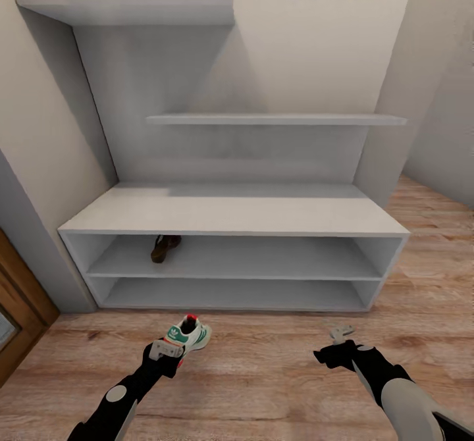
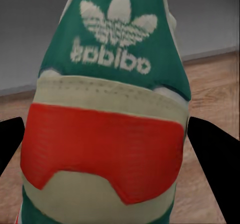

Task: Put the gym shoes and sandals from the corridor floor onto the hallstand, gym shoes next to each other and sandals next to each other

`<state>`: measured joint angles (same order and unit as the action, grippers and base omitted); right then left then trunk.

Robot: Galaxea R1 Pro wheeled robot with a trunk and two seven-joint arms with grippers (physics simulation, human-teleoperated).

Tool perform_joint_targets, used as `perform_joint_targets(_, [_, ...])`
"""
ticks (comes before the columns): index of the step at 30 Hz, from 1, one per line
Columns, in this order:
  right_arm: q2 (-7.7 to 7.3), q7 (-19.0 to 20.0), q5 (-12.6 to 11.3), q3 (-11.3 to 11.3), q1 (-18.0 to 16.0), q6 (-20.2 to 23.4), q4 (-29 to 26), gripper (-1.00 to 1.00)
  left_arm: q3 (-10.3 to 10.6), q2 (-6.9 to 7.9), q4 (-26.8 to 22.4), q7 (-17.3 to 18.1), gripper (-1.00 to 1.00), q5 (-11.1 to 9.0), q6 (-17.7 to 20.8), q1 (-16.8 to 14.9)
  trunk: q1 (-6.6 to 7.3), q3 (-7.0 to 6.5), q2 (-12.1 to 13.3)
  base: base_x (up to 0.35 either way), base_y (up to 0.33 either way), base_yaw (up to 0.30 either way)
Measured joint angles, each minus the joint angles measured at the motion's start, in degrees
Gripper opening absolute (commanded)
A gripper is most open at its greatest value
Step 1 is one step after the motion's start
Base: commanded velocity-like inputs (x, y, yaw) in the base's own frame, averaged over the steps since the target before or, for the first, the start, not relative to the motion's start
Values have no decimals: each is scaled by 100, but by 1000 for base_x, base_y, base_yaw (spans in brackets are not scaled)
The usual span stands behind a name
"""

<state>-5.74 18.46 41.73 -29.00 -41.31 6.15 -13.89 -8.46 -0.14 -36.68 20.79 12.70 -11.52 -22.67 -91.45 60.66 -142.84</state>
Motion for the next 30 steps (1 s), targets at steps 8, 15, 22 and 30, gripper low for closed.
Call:
perform_joint_targets(8, [18, 0, -3, 0, 0, 0, 0, 100, 3, -24, 11, 0, -100, 0, 0, 0, 0, 0, 0, -194, -308, 0])
perform_joint_targets(15, [25, 0, -3, 0, 0, 0, 2, 100, 3, -66, 12, -1, -100, 0, 0, 0, 0, 0, 0, -273, -217, 0])
perform_joint_targets(22, [75, 0, 0, 0, 0, 0, 7, 100, 3, -73, 13, -1, -100, 0, 0, 0, 0, 0, 0, -279, -223, 0])
perform_joint_targets(30, [95, 0, -1, 0, 0, 0, 9, 100, 3, -74, 10, 1, -100, -4, 0, 0, 0, 0, 0, -133, -120, 0])
